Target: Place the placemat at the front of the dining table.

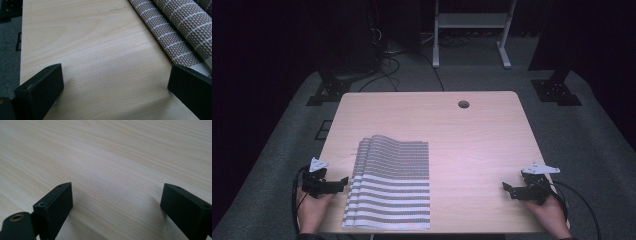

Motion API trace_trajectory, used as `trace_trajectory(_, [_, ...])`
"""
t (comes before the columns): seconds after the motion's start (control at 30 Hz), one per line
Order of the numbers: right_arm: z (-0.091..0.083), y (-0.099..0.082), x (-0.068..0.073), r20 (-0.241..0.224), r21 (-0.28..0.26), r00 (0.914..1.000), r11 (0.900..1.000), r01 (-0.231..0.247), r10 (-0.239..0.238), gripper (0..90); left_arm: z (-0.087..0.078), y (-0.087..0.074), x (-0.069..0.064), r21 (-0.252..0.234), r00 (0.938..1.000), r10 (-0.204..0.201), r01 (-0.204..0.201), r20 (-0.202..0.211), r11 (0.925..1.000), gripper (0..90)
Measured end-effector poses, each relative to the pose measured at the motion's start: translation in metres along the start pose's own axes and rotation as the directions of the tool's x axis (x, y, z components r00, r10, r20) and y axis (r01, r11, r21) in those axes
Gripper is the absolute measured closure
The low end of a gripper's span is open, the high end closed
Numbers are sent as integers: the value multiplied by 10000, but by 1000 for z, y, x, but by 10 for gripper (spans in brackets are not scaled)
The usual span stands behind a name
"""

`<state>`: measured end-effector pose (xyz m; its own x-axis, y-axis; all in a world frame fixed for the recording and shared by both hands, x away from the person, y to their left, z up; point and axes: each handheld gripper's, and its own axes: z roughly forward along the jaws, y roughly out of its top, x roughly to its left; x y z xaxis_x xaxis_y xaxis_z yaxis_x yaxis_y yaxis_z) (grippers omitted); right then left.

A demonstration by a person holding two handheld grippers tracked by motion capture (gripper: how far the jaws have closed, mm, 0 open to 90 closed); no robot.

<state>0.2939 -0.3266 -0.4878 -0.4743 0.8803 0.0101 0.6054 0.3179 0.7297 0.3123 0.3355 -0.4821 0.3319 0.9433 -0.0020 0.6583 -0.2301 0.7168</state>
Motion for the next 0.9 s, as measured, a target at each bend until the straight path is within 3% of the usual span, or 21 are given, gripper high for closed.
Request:
trace_trajectory(0.23, [0, 0, 0, -1, -1, 10000, 10000, 2, -2, 96, -8, 4, -1, -308, 9993, -146, 156, 339, 9994, 0])
trace_trajectory(0.33, [0, 0, 0, -2, -1, 10000, 10000, 2, -2, 96, -11, 11, -4, -280, 9993, 15, -4, 382, 9996, 0])
trace_trajectory(0.6, [-1, -1, 0, 11, 8, 10000, 10000, -11, 11, 96, -24, 26, -28, -773, 9947, 464, -394, 920, 9962, 0])
trace_trajectory(0.7, [-1, 0, 0, 12, 7, 10000, 10000, -13, 13, 96, -26, 32, -38, -924, 9913, 516, -405, 1209, 9949, 0])
trace_trajectory(0.9, [0, 0, 0, -3, 4, 10000, 10000, 9, -9, 96, -21, 42, -59, -811, 9804, 1106, -984, 1632, 9918, 0])
